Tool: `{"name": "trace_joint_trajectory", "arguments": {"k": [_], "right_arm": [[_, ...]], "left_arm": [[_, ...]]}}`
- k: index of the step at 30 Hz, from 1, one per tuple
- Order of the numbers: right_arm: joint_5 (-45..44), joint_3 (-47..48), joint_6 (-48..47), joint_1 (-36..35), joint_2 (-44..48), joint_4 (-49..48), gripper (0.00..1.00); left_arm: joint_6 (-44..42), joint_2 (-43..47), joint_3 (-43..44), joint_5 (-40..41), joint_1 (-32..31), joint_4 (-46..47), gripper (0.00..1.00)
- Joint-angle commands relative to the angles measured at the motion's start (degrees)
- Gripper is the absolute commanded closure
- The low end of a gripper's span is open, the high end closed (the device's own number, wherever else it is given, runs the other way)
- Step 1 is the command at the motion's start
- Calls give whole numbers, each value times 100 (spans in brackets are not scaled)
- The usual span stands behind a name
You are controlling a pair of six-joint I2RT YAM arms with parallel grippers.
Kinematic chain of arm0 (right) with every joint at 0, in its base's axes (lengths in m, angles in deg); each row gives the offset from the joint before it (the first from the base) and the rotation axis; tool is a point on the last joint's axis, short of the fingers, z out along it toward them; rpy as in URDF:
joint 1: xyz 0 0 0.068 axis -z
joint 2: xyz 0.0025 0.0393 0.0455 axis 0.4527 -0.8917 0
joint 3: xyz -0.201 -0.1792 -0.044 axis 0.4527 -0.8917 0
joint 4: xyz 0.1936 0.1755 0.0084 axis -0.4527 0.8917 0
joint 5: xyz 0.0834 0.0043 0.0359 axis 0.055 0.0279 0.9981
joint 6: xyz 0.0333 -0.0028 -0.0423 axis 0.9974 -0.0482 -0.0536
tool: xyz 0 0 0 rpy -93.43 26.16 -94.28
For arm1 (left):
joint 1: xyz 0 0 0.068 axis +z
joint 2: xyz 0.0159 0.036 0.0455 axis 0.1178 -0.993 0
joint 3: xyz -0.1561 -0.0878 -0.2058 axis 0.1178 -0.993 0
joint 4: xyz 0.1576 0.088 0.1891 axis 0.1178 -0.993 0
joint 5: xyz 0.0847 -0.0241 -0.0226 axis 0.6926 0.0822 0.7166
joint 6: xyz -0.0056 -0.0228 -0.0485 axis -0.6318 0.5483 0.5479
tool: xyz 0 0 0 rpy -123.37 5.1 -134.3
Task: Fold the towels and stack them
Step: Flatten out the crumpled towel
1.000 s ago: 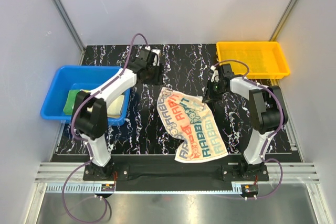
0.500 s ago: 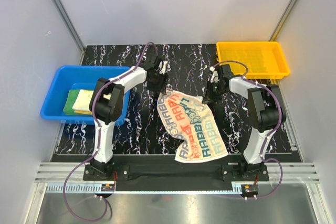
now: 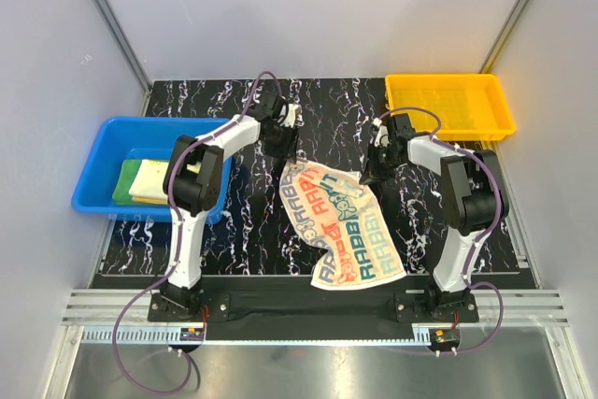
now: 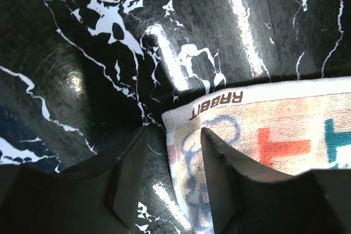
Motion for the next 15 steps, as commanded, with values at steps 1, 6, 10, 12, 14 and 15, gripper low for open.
{"name": "trace_joint_trajectory", "arguments": {"k": [1, 6, 10, 12, 14, 15], "right_arm": [[55, 246, -112, 13, -70, 47, 100], [47, 272, -104, 13, -96, 38, 100], [38, 263, -104, 13, -79, 47, 100], [38, 254, -104, 13, -78, 47, 100], [3, 254, -95, 13, -70, 56, 100], [-6, 254, -86, 13, -70, 65, 100]], "left_arm": [[-109, -171, 226, -500, 46, -69, 53], [-57, -267, 200, -677, 55, -157, 56], [-39, -329, 191, -765, 55, -183, 62], [-30, -329, 208, -791, 55, -192, 66], [-4, -320, 235, -765, 55, -183, 76], [5, -329, 243, -765, 55, -201, 82]]}}
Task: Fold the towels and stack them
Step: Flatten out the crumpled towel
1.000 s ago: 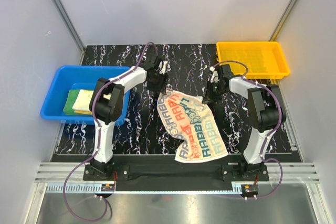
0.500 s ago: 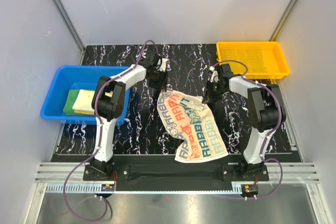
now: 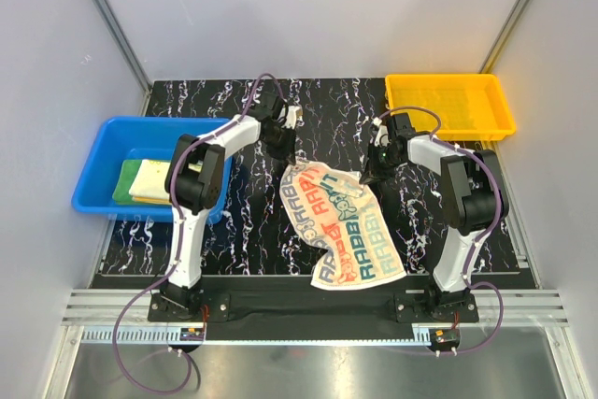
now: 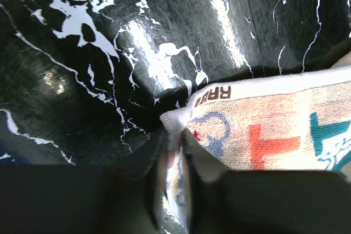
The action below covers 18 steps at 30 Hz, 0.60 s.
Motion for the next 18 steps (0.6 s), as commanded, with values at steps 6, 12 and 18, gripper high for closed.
{"name": "trace_joint_trajectory", "arguments": {"k": [6, 12, 18], "right_arm": [[-377, 1048, -38, 4, -92, 424, 100], [-852, 2814, -380, 21, -390, 724, 100], [-1186, 4327, -934, 74, -1215, 357, 100]], "left_arm": [[154, -117, 742, 154, 100, -258, 100], [418, -20, 1752, -2, 452, -101, 100], [550, -283, 2491, -311, 769, 567, 100]]}}
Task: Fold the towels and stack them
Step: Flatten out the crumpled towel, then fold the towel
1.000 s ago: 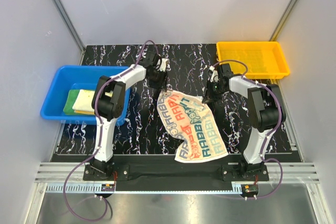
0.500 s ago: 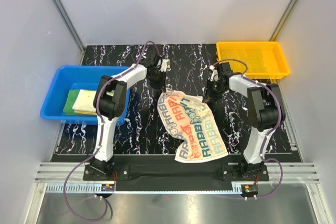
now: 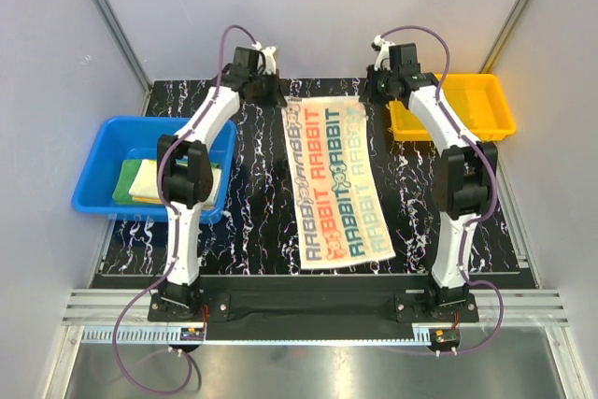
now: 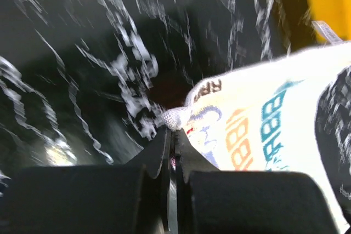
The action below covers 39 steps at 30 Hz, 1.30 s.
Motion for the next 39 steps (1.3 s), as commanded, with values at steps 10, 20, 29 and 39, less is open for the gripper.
{"name": "trace_joint_trajectory", "arguments": {"k": [10, 20, 29, 39], "right_arm": [[4, 1252, -1459, 364, -1183, -2025, 100], [435, 112, -2075, 479, -605, -2640, 100], [989, -2411, -2304, 479, 1250, -3572, 100], [1191, -4221, -2234, 478, 2673, -3380, 100]], "left_arm": [[-6, -771, 1270, -740, 350, 1646, 100], [-673, 283, -319, -802, 333, 2165, 100], [-981, 1733, -2112, -749, 87, 2139, 100], [-823, 3253, -4106, -749, -264, 2209, 100]]}}
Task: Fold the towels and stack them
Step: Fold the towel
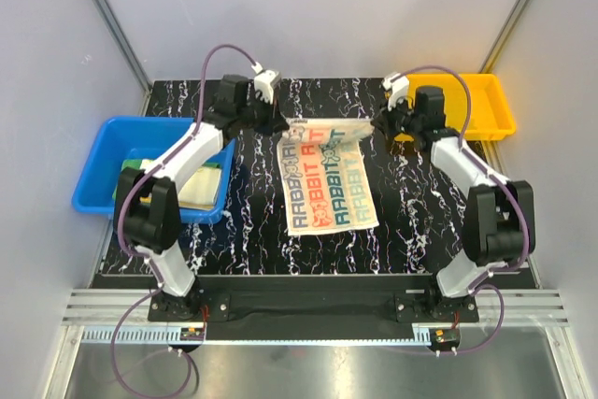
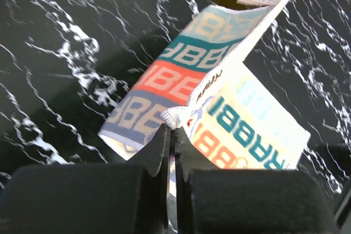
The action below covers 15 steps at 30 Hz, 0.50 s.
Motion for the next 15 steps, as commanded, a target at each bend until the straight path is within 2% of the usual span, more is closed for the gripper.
{"name": "trace_joint_trajectory", "arguments": {"k": [1, 9, 15], "right_arm": [[24, -489, 35, 70, 580, -123, 100], [-274, -1613, 246, -167, 1415, 115, 100], [-503, -2142, 703, -238, 1864, 115, 100]], "left_arm": [[-74, 522, -521, 73, -168, 148, 100], [67, 1006, -1383, 144, -266, -1, 100], [32, 1121, -1541, 204, -511, -317, 100]]}}
